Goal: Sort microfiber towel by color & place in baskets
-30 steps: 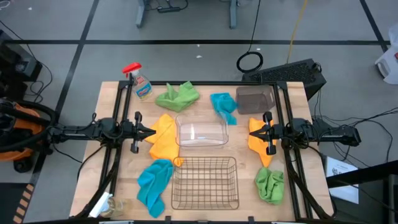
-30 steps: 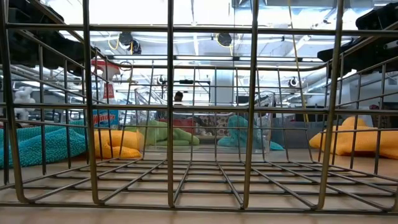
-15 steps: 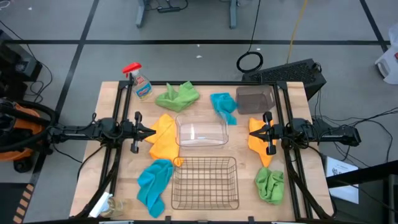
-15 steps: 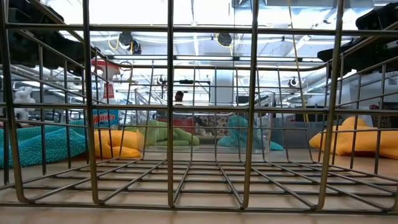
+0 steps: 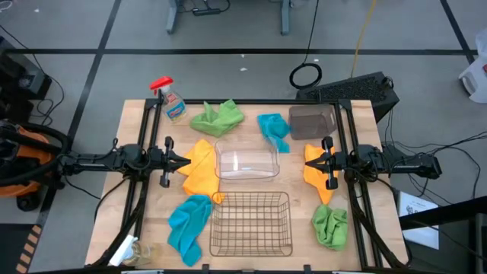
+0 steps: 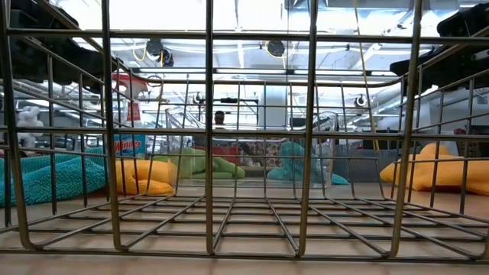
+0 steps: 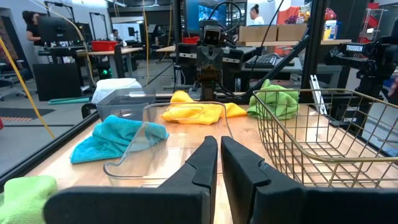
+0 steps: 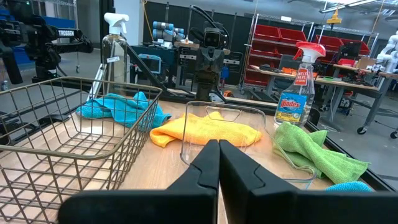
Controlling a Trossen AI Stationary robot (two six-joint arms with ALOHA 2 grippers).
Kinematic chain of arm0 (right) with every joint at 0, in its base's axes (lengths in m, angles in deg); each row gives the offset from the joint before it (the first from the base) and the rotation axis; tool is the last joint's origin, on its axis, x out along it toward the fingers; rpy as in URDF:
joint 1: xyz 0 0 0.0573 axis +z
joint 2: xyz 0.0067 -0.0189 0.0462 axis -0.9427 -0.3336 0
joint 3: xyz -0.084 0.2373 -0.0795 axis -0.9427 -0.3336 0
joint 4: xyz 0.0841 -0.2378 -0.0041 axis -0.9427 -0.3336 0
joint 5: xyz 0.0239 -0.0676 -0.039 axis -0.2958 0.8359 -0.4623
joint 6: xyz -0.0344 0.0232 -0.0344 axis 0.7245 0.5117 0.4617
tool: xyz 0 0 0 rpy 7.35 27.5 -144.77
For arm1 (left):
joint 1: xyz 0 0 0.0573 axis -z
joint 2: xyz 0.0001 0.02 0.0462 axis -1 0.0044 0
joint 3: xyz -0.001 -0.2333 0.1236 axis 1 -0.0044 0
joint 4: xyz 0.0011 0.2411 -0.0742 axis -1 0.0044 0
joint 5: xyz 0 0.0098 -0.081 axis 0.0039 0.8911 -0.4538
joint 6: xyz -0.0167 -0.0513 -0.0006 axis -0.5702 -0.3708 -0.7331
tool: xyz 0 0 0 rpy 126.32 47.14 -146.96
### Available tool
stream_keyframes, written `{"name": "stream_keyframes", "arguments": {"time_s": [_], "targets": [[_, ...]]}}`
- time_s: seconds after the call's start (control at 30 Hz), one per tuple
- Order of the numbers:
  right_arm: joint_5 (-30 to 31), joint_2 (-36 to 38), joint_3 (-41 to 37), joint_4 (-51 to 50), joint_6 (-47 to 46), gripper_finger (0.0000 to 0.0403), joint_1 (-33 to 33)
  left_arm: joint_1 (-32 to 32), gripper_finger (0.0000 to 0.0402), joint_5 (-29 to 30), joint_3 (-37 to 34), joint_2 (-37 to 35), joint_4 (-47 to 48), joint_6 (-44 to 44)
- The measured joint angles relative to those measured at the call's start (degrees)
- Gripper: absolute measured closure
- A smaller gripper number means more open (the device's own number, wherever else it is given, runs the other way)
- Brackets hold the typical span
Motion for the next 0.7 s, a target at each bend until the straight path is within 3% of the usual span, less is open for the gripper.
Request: {"name": "stream_keyframes", "arguments": {"time_s": [0.7], "targets": [[0.0,0.0,0.0,0.7,0.0,0.0403,0.0,0.0,0.0373,0.0,0.0,0.0,0.0,0.0]]}}
